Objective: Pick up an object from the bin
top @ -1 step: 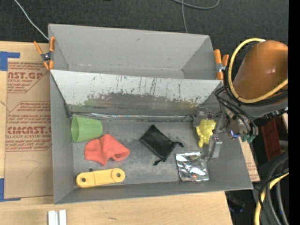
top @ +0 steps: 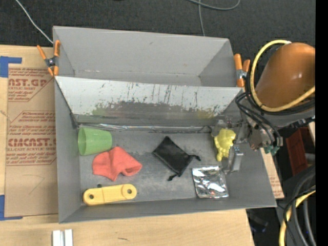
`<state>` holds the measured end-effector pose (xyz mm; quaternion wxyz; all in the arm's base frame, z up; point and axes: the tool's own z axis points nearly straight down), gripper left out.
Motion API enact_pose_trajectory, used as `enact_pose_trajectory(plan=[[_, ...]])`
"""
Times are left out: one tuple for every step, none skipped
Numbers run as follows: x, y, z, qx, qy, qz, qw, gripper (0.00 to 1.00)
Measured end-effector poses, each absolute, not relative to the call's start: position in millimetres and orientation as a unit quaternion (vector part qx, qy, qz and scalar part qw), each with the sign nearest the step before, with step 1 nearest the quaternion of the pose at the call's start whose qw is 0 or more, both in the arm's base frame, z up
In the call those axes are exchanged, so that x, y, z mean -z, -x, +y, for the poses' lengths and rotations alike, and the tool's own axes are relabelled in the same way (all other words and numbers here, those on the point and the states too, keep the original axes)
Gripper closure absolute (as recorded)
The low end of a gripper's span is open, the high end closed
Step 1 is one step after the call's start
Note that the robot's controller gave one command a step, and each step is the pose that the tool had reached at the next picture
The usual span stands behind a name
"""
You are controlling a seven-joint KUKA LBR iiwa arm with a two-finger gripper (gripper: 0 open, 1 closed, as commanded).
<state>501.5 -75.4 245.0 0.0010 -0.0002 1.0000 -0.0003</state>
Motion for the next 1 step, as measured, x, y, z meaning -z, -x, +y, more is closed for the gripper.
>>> enact_pose_trajectory(plan=[[-232.5, -498.5, -55.5, 0.0, -0.028, 1.0, -0.002, 0.0]])
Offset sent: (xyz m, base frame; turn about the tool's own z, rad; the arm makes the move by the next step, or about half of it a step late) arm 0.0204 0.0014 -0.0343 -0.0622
